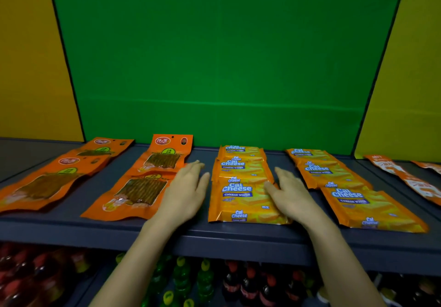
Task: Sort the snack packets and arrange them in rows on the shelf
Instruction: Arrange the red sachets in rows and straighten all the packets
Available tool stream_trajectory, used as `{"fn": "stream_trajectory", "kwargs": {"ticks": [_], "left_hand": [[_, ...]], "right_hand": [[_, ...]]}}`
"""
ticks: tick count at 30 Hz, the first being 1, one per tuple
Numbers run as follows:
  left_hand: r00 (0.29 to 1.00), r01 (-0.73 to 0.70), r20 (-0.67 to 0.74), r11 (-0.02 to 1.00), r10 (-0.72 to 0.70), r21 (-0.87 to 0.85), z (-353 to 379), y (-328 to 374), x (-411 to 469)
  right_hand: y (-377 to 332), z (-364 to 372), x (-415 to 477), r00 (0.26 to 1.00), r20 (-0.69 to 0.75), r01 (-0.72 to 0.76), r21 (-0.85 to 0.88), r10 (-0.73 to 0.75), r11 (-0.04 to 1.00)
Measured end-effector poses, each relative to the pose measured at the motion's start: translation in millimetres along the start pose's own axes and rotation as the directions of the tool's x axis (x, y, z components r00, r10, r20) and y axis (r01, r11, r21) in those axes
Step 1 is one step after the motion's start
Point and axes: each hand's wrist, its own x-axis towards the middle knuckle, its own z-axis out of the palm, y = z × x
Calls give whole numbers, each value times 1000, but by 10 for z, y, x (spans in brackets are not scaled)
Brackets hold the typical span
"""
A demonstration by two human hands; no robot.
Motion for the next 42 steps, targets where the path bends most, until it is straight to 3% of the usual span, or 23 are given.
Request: {"fn": "stream_trajectory", "kwargs": {"ticks": [3,5,9,13,18,24,29,42], "left_hand": [[998,-6,-62,999,9,48,-338,-189,-2],[998,28,-65,997,-24,66,-561,-384,21],[987,159,7,986,-160,45,-889,-841,54],[953,263,147,965,-264,23,-1005,-1192,74],[940,204,280,979,-196,1,-975,-1385,119],[949,110,287,991,-129,83,-861,-1519,207],[950,56,293,980,-111,189,-770,-1566,287],[959,36,266,972,-99,231,-730,-1589,292]], "right_hand": [[-258,-8,-36,983,-136,127,3,-126,992],[-490,41,-63,972,-145,195,56,-186,979],[-1014,340,-54,969,-57,248,122,-242,961],[-1486,766,49,986,79,133,175,-148,976],[-1730,1143,287,997,82,-12,101,4,995],[-1686,1435,401,992,108,-39,-186,60,982],[-1681,1444,368,995,96,-4,-190,22,982],[-1639,1467,450,992,128,17,-189,8,982]]}}
